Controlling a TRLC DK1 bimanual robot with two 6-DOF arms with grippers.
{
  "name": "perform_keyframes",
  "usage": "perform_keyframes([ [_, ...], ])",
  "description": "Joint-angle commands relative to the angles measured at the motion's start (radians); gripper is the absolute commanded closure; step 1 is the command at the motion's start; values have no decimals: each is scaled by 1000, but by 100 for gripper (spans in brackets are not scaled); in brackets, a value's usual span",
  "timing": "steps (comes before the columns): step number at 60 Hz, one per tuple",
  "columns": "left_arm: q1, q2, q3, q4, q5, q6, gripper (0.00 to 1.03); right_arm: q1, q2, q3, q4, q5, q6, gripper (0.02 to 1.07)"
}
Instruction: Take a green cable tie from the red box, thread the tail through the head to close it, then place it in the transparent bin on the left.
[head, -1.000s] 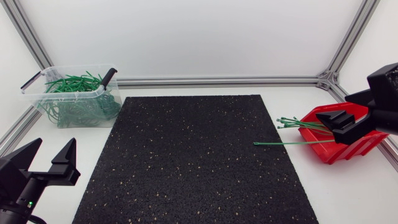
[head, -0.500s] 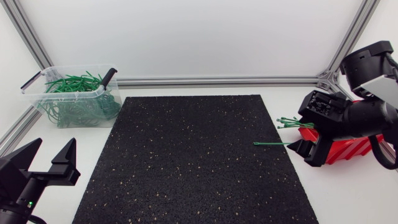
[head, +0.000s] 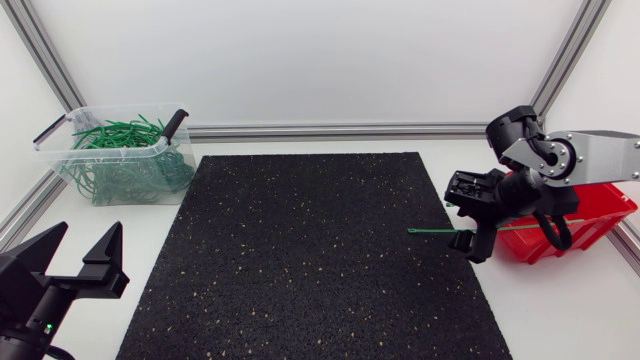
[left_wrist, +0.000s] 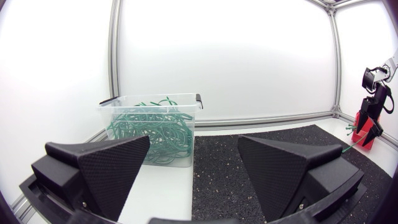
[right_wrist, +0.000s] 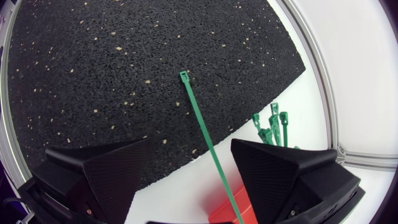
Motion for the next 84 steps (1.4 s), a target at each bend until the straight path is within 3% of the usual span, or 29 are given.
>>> perform_keyframes([
  [1,-6,-3,-40,-17,-8,-23,5,-17,56,55,16,-2,-33,18],
  [6,-6,-1,-40,-17,-8,-23,5,-32,96,84,21,-11,-47,25],
  [17,-6,1,-40,-17,-8,-23,5,-58,165,130,19,-11,-72,25],
  [32,-6,5,-40,-19,-8,-23,5,-67,200,142,13,-33,-104,55],
  [76,-4,5,-39,-25,-8,-24,5,-66,239,116,21,1,-141,56],
  [84,-4,5,-39,-26,-8,-23,5,-64,240,107,19,4,-150,71],
])
